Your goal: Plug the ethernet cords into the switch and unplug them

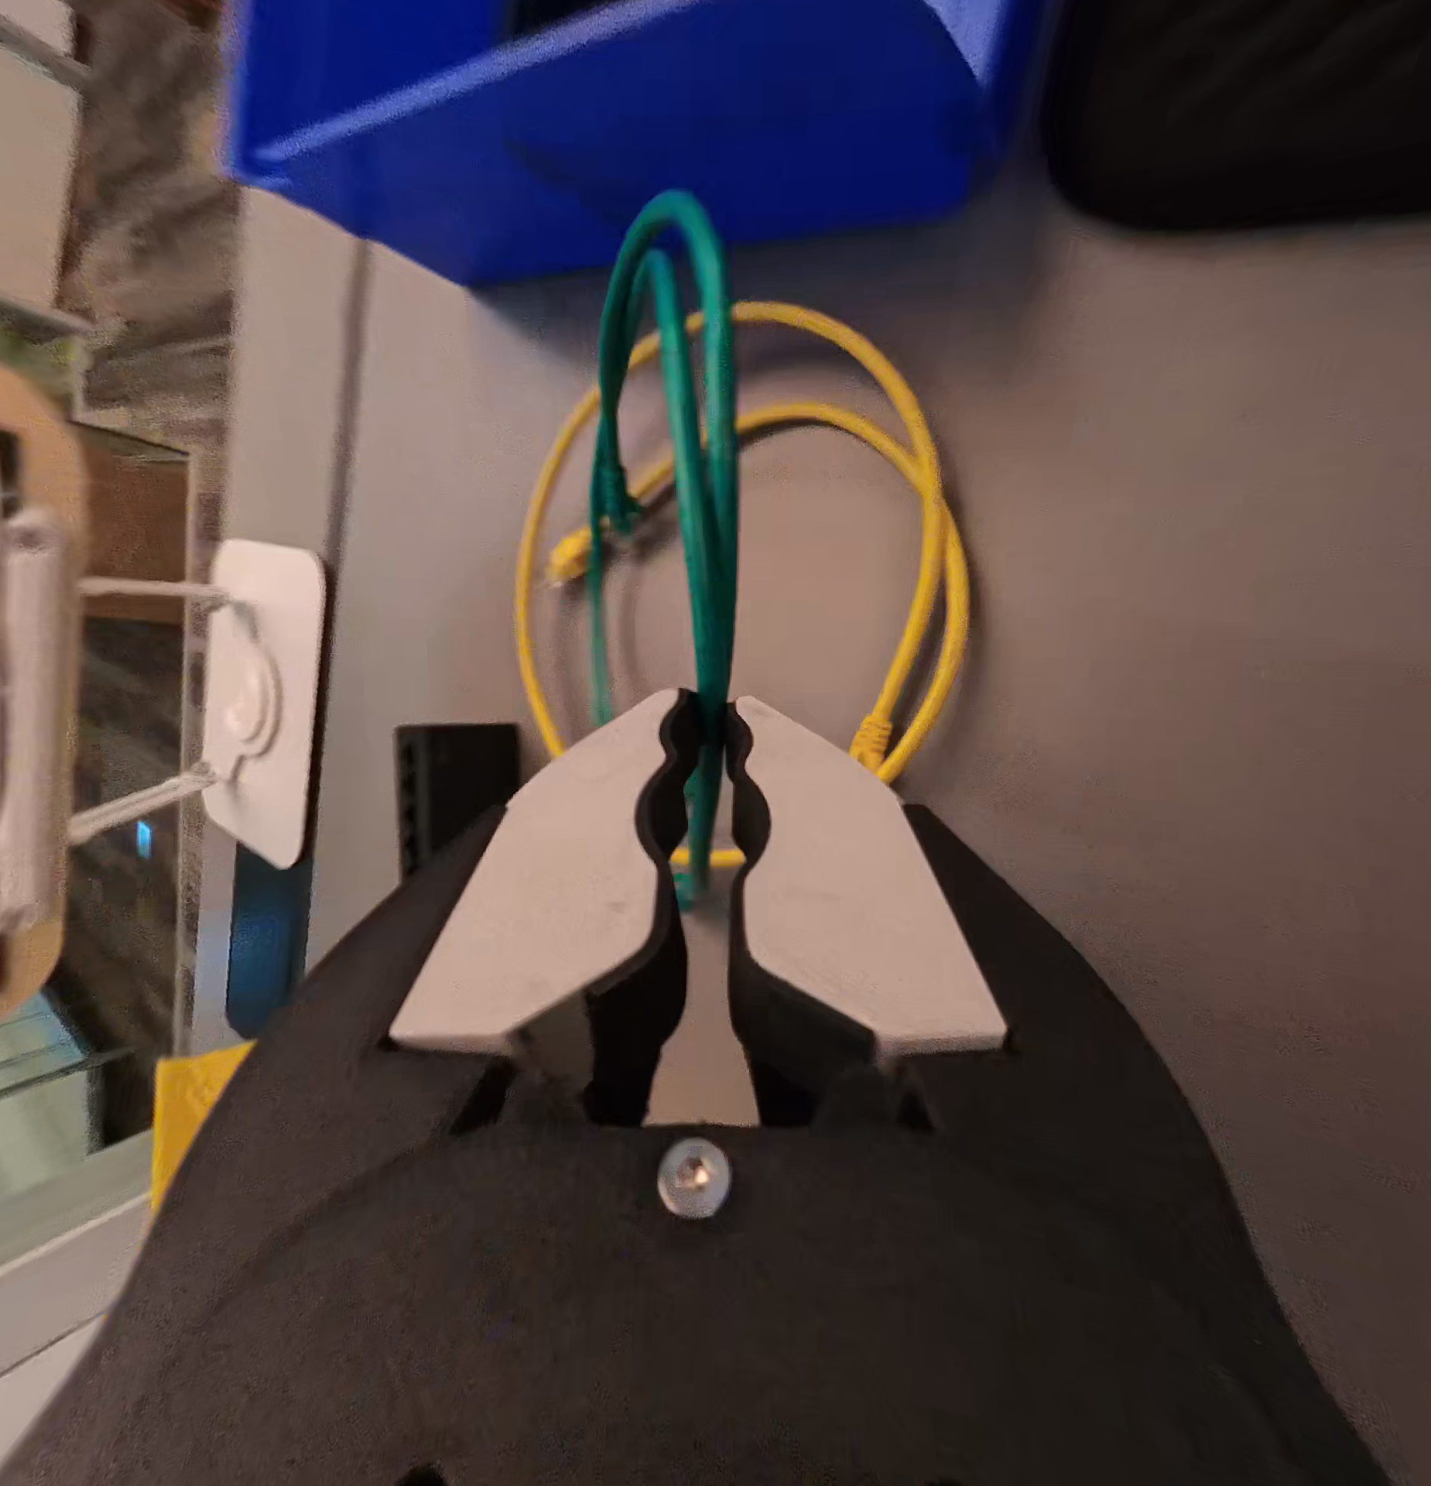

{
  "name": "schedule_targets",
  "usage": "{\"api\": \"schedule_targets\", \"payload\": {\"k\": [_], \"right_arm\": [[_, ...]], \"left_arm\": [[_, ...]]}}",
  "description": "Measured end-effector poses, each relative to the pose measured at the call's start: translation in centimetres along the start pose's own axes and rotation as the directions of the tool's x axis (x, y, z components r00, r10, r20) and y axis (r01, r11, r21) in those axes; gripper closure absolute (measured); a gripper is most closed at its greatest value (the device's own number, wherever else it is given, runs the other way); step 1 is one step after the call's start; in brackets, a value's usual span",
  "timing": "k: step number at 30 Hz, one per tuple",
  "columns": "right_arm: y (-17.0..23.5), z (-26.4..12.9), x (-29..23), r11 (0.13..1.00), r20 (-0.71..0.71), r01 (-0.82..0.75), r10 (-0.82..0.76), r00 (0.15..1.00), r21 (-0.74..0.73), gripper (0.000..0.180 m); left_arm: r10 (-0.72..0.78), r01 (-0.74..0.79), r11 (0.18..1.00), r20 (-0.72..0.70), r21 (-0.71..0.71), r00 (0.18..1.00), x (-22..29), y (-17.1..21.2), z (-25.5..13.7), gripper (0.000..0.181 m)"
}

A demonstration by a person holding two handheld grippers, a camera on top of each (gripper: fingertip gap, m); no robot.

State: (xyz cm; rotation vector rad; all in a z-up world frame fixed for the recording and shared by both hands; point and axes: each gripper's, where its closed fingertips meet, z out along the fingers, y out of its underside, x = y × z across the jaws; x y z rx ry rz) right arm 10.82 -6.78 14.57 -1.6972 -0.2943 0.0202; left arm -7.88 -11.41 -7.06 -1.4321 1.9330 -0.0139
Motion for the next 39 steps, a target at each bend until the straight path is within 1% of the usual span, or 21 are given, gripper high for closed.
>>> {"api": "schedule_targets", "payload": {"k": [3, 5, 11, 13, 15, 16, 18, 19, 21, 22, 23, 24, 25, 26, 27, 28, 29, 30, 32, 35, 39], "right_arm": [[0.1, -0.4, 0.7, 0.999, -0.002, -0.031, 0.031, 1.0, 0.012, 0.121], [0.2, -0.4, 0.5, 1.0, 0.005, -0.025, 0.025, 1.0, 0.009, 0.121], [0.2, 0.3, -0.2, 1.0, 0.016, 0.014, -0.013, 1.0, -0.01, 0.121], [0.2, 0.3, -0.4, 1.0, 0.018, 0.025, -0.024, 1.0, -0.016, 0.121], [0.2, 0.3, -0.5, 0.999, 0.02, 0.03, -0.029, 0.999, -0.014, 0.121], [0.0, 0.2, -0.7, 1.0, 0.025, 0.027, -0.027, 0.999, -0.009, 0.121], [-0.3, 0.0, -1.1, 1.0, 0.043, 0.024, -0.024, 0.999, 0.007, 0.121], [-0.4, -0.2, -1.3, 1.0, 0.052, 0.024, -0.025, 0.998, 0.015, 0.121], [-0.7, -0.5, -1.5, 0.999, 0.06, 0.024, -0.026, 0.998, 0.027, 0.121], [-0.8, -0.6, -1.5, 0.999, 0.059, 0.025, -0.026, 0.998, 0.032, 0.121], [-0.9, -0.7, -1.5, 0.999, 0.056, 0.025, -0.027, 0.998, 0.036, 0.121], [-1.0, -0.8, -1.5, 0.999, 0.054, 0.025, -0.027, 0.998, 0.04, 0.121], [-1.1, -0.8, -1.4, 0.999, 0.053, 0.023, -0.026, 0.998, 0.043, 0.121], [-1.1, -0.8, -1.4, 0.999, 0.053, 0.022, -0.024, 0.998, 0.043, 0.121], [-1.0, -0.7, -1.4, 0.999, 0.053, 0.02, -0.022, 0.998, 0.042, 0.121], [-1.0, -0.6, -1.4, 0.999, 0.053, 0.019, -0.021, 0.998, 0.04, 0.121], [-0.9, -0.4, -1.4, 0.999, 0.052, 0.018, -0.02, 0.998, 0.036, 0.121], [-0.8, -0.3, -1.3, 0.999, 0.051, 0.017, -0.019, 0.999, 0.031, 0.121], [-0.7, 0.0, -1.4, 1.0, 0.052, 0.02, -0.021, 0.998, 0.022, 0.121], [-0.4, 0.2, -1.6, 1.0, 0.056, 0.03, -0.03, 0.998, 0.008, 0.121], [-0.4, 0.1, -1.7, 0.999, 0.067, 0.031, -0.031, 0.997, 0.01, 0.121]], "left_arm": [[0.06, -0.066, 0.996, -0.099, -0.065, 0.993, 2.9, -0.1, 2.9, 0.175], [0.067, -0.077, 0.995, -0.138, -0.07, 0.988, 4.2, -0.1, 3.9, 0.176], [-0.042, 0.019, 0.997, -0.351, -0.069, 0.936, 7.6, 0.5, 5.2, 0.174], [-0.091, 0.066, 0.995, -0.442, -0.071, 0.892, 8.6, 0.6, 4.7, 0.16], [-0.135, 0.128, 0.991, -0.494, -0.049, 0.859, 8.8, 0.1, 3.9, 0.149], [-0.156, 0.17, 0.985, -0.511, -0.019, 0.845, 8.6, -0.3, 3.3, 0.147], [-0.191, 0.254, 0.965, -0.498, 0.062, 0.846, 7.2, -1.0, 1.7, 0.146], [-0.215, 0.295, 0.949, -0.46, 0.11, 0.862, 5.8, -1.0, 0.6, 0.145], [-0.292, 0.359, 0.909, -0.293, 0.21, 0.911, 1.1, 0.2, -2.1, 0.143], [-0.343, 0.376, 0.89, -0.165, 0.257, 0.925, -2.0, 1.7, -3.7, 0.142], [-0.406, 0.387, 0.875, 0.007, 0.29, 0.914, -5.8, 4.1, -5.6, 0.141], [-0.461, 0.39, 0.871, 0.223, 0.298, 0.859, -9.9, 7.6, -7.8, 0.141], [-0.478, 0.39, 0.877, 0.427, 0.281, 0.768, -13.6, 11.7, -10.2, 0.14], [-0.464, 0.401, 0.884, 0.551, 0.24, 0.694, -16.1, 15.7, -12.2, 0.133], [-0.456, 0.442, 0.879, 0.593, 0.182, 0.664, -17.6, 19.4, -13.0, 0.135], [-0.473, 0.509, 0.852, 0.595, 0.122, 0.649, -18.6, 22.9, -13.1, 0.133], [-0.495, 0.566, 0.822, 0.568, 0.061, 0.658, -19.0, 25.9, -12.6, 0.124], [-0.511, 0.601, 0.799, 0.518, -0.008, 0.686, -18.9, 28.3, -11.6, 0.122], [-0.521, 0.634, 0.764, 0.465, -0.12, 0.716, -18.7, 32.2, -10.1, 0.138], [-0.528, 0.647, 0.741, 0.439, -0.179, 0.727, -18.7, 35.0, -8.7, 0.132], [-0.538, 0.645, 0.721, 0.383, -0.252, 0.751, -18.3, 36.2, -7.2, 0.127]]}}
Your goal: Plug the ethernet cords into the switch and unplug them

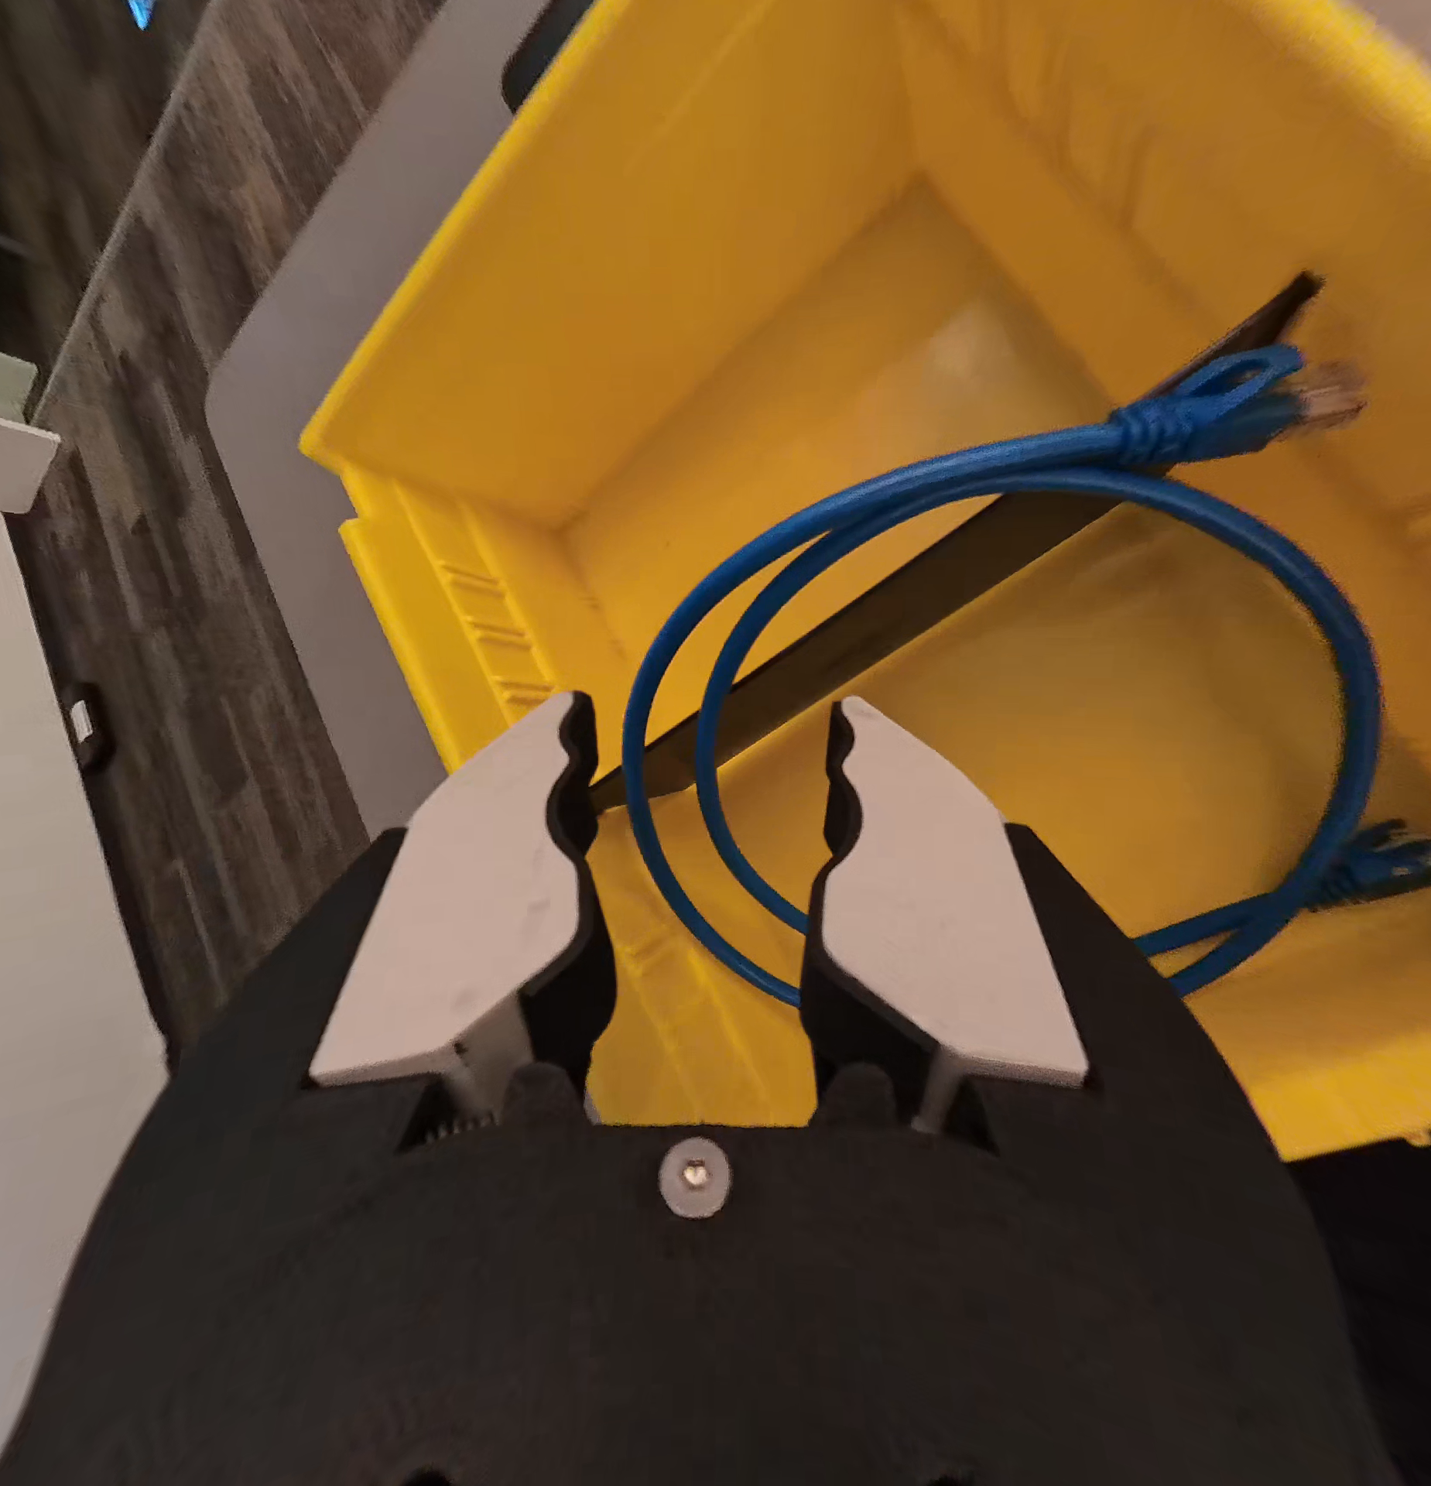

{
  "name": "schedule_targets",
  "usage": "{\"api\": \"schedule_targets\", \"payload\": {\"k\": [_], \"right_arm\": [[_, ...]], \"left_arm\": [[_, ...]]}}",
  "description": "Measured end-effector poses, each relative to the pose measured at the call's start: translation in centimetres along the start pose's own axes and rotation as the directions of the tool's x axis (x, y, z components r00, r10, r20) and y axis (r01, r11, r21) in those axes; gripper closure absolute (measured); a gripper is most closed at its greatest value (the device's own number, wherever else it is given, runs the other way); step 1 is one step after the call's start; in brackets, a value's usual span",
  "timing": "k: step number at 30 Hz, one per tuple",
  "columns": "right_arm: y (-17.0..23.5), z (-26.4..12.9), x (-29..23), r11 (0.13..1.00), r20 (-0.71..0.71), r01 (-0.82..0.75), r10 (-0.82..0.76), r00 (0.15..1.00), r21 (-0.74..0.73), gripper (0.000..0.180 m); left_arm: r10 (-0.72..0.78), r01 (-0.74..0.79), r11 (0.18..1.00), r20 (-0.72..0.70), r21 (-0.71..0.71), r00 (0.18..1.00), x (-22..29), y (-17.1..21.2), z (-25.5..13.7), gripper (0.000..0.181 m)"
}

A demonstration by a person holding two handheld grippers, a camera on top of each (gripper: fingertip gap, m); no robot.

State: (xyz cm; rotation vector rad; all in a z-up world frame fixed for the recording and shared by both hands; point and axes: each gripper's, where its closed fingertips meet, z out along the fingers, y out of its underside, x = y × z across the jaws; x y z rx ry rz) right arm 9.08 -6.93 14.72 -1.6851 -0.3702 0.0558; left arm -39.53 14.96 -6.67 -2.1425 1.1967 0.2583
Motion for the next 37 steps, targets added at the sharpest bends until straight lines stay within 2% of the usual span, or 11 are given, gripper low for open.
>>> {"api": "schedule_targets", "payload": {"k": [7, 9, 12, 17, 20, 23, 26, 29, 33, 37], "right_arm": [[0.4, -0.1, 0.7, 1.0, -0.002, -0.014, 0.014, 1.0, -0.003, 0.121], [0.3, -0.3, 0.8, 1.0, -0.003, -0.018, 0.018, 1.0, 0.004, 0.121], [0.2, -0.5, 0.9, 1.0, 0.003, -0.02, 0.02, 1.0, 0.015, 0.121], [-0.1, -0.8, 1.2, 0.999, 0.001, -0.031, 0.031, 1.0, 0.034, 0.121], [0.0, -0.8, 1.4, 0.999, -0.005, -0.031, 0.031, 1.0, 0.033, 0.121], [0.0, -0.9, 1.4, 0.999, -0.014, -0.025, 0.026, 1.0, 0.029, 0.121], [-0.1, -1.1, 1.4, 0.999, -0.017, -0.023, 0.024, 1.0, 0.032, 0.121], [0.1, -1.3, 1.5, 1.0, -0.014, -0.02, 0.021, 1.0, 0.023, 0.121], [0.6, -1.7, 2.3, 1.0, -0.037, -0.028, 0.029, 0.999, 0.014, 0.121], [0.6, -2.2, 3.0, 0.997, -0.042, -0.065, 0.067, 0.997, 0.038, 0.121]], "left_arm": [[0.162, -0.153, 0.979, 0.063, -0.132, 0.985, -0.7, 0.8, 1.5, 0.155], [0.189, -0.176, 0.973, 0.082, -0.152, 0.978, -0.8, 0.9, 1.0, 0.168], [0.211, -0.195, 0.975, 0.158, -0.109, 0.965, -1.4, 0.2, -1.1, 0.169], [0.273, -0.266, 0.961, 0.385, -0.073, 0.882, -3.5, -2.4, -8.9, 0.17], [0.285, -0.32, 0.947, 0.52, -0.025, 0.805, -4.2, -6.2, -16.1, 0.17], [0.288, -0.399, 0.913, 0.567, 0.079, 0.772, -2.0, -11.5, -22.6, 0.17], [0.347, -0.522, 0.813, 0.507, 0.256, 0.789, 4.2, -17.3, -26.4, 0.17], [0.498, -0.586, 0.732, 0.314, 0.349, 0.808, 12.2, -20.6, -26.0, 0.17], [0.684, -0.64, 0.677, 0.011, 0.363, 0.73, 22.6, -21.5, -20.5, 0.17], [0.783, -0.734, 0.616, -0.12, 0.285, 0.61, 30.3, -21.3, -12.3, 0.17]]}}
